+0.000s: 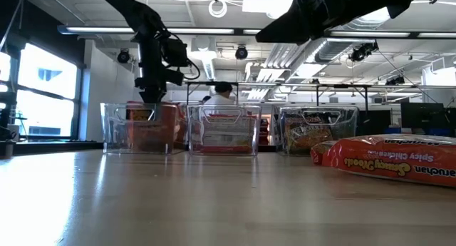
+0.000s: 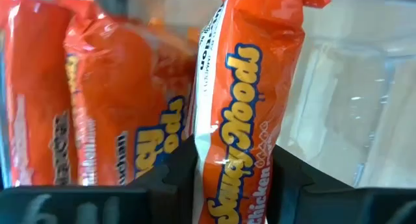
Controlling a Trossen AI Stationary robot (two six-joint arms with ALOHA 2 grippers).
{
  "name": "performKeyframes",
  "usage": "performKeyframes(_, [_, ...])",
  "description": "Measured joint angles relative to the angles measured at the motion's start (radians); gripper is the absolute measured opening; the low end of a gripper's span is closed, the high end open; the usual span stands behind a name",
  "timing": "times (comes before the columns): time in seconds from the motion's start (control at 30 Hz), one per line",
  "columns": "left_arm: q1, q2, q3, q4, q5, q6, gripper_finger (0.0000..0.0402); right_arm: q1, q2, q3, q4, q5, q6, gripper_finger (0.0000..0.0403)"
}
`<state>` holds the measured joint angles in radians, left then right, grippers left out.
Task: Sort Maruchan noodles
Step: Put the orange noodle pack into the left transparent bin
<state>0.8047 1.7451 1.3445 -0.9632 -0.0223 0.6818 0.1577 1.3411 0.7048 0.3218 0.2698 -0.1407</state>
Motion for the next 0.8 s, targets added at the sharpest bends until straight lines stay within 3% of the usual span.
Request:
performKeyframes(0.37, [-0.023, 0.0, -0.007, -0.005, -0.139, -0.05, 0.0173, 0.0, 0.0, 0.0, 0.0, -0.028, 0.006, 0.0035])
performKeyframes(0.7, [-0.098, -0.021, -0.007, 0.0, -0.338, 0.024, 0.0169, 0.0, 0.0, 0.0, 0.001, -0.035, 0.005, 0.0035])
performKeyframes(0.8, [-0.112, -0.055, -0.007, 0.007, -0.356, 0.035, 0.0161, 0.0, 0.0, 0.0, 0.0, -0.035, 0.005, 0.0035])
